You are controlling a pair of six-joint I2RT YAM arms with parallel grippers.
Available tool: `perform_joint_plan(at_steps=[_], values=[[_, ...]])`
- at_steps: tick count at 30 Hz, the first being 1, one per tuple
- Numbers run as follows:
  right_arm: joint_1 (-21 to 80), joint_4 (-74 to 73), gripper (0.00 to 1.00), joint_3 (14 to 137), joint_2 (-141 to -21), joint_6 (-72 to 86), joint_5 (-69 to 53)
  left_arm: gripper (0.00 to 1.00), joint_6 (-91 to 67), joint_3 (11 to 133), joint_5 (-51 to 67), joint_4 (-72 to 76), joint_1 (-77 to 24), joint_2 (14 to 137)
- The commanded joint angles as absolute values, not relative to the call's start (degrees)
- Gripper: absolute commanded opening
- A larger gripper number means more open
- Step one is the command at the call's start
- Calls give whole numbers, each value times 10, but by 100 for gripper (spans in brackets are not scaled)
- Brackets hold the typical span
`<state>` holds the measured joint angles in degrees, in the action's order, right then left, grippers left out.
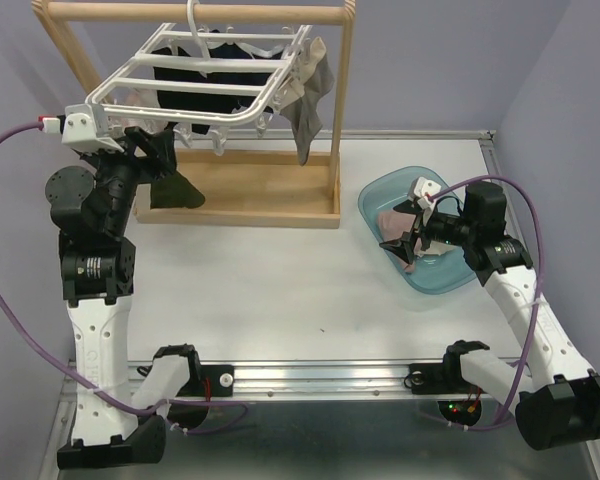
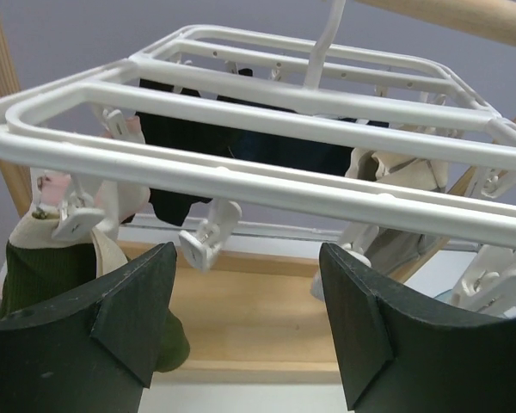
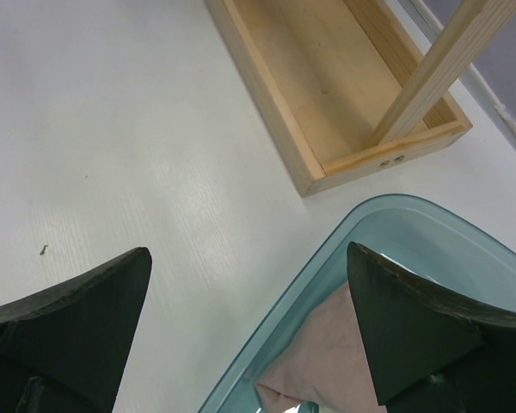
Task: Remove the underwear clipped to the hanger
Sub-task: Remove the underwear from the hanger.
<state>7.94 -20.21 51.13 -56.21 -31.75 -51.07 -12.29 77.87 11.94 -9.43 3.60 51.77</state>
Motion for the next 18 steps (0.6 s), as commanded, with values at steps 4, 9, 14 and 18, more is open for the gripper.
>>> perform_joint_plan(at_steps=[4,9,14,18], values=[[82,-200,100,506,-563,-326,-520,79,-121,745,123,-72,39,471],[81,-202,100,507,-562,-328,-521,80,-115,720,112,-79,40,443],[82,-205,100,507,-562,-330,-522,82,-107,696,90,-91,39,422],[82,-206,100,507,-561,-330,-521,83,-114,663,73,-90,39,403]])
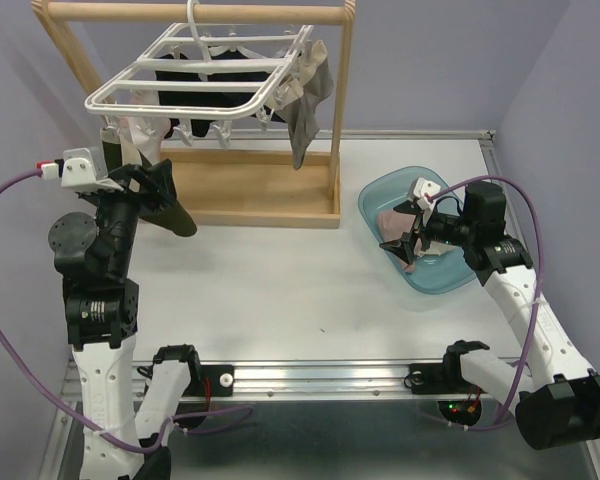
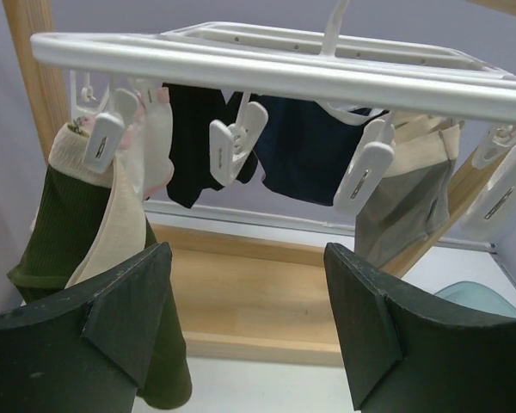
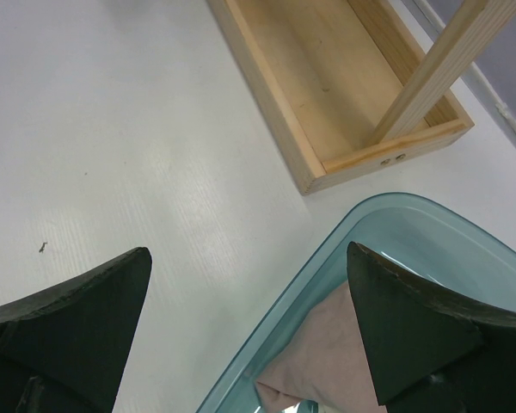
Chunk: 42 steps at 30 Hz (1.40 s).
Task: Remove the underwear clipped to the hanger
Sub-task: Remove the underwear from the hanger.
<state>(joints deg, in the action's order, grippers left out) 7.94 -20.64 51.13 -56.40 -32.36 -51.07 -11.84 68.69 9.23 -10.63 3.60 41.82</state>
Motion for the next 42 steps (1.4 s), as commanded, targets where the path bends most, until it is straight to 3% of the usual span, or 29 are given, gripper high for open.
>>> perform_joint_plan(at_steps=[1,17,26,42], values=[[82,-207,100,507,-562,-331,-522,83,-115,656,70,-90,39,401],[82,-213,100,509,-562,-337,-526,86,-145,563,21,-74,40,387],[82,-217,100,508,-555,-341,-526,86,-185,549,-68,-82,55,417],[82,-221,100,510,-554,-344,-531,88,-157,562,-59,-55,126,502]])
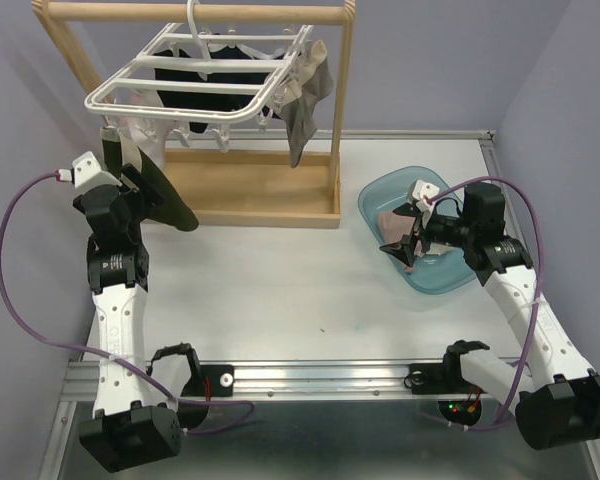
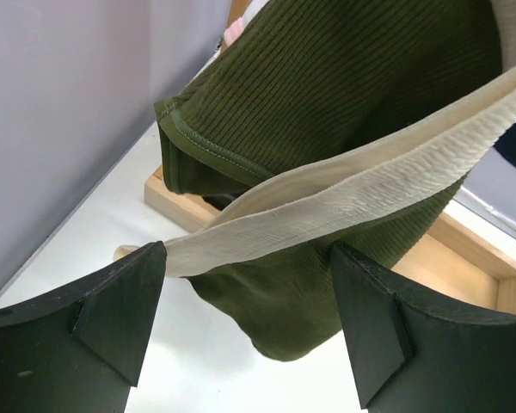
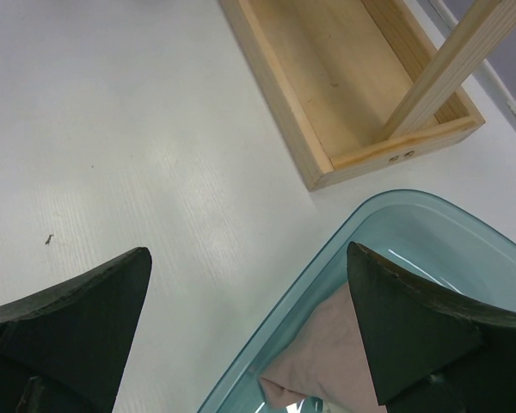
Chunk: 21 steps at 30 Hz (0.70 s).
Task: Remove the underwear clipped to the hanger
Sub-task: Remove the underwear from the hanger.
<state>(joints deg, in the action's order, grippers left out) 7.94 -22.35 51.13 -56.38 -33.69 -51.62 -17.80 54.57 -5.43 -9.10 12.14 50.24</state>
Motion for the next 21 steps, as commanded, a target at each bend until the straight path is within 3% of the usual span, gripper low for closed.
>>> perform_joint_plan(at_steps=[1,10,12,17,20,21], values=[[82,-221,100,510,-554,-345,-531,88,-150,563,-62,-53,126,502],[82,-223,100,510,-553,-345,-533,87,-78,542,-38,-4,126,499],[82,-223,100,510,-553,-345,-533,76,-74,548,-15,9,126,519],[82,-224,100,511,-551,-346,-533,62,-68,559,-3,9,126,549],[82,-225,100,511,-550,-347,-533,47,-67,563,34,9,127,552],[82,-224,100,510,-549,-347,-533,34,-69,563,51,8,127,549]])
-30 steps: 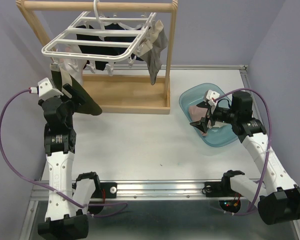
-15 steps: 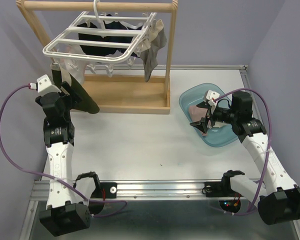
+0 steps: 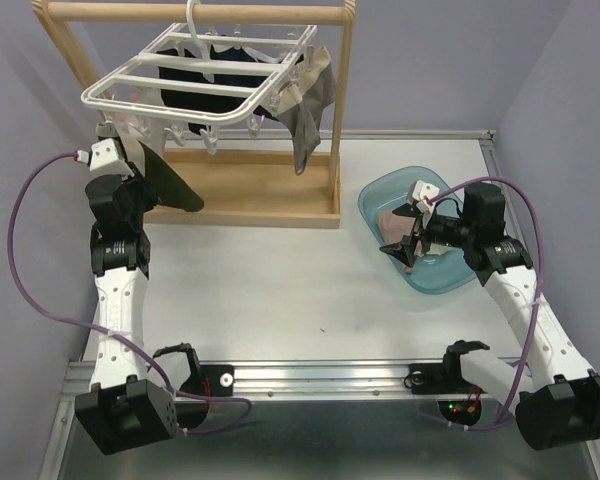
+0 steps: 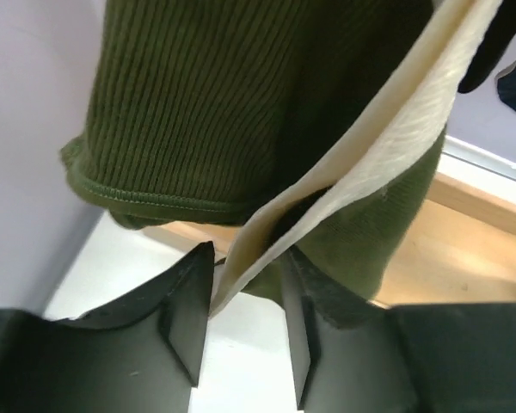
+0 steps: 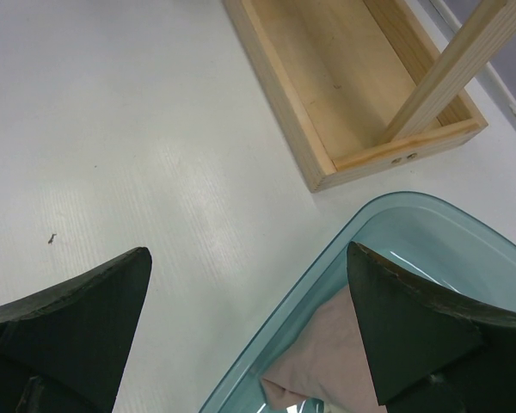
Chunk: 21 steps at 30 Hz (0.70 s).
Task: Remove the underwear clipped to the hanger
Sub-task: Remove the underwear from the hanger.
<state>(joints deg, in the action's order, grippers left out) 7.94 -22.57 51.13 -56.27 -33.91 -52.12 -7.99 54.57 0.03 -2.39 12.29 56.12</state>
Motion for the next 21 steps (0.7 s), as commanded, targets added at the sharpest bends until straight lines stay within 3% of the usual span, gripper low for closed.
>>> perform_joint_plan(at_steps=[1,4,7,21], values=[[81,-226,100,510,-549,-347,-533,27,-71,561,59,8,127,546],[82,-226,100,511,-549,-347,-535,8,-82,549,108,10,127,527],[82,-227,100,512,-549,-347,-534,0,-98,528,165,17,126,503],[81,-229,100,512,-557,-347,-538,0,-204,436,406,89,125,409]])
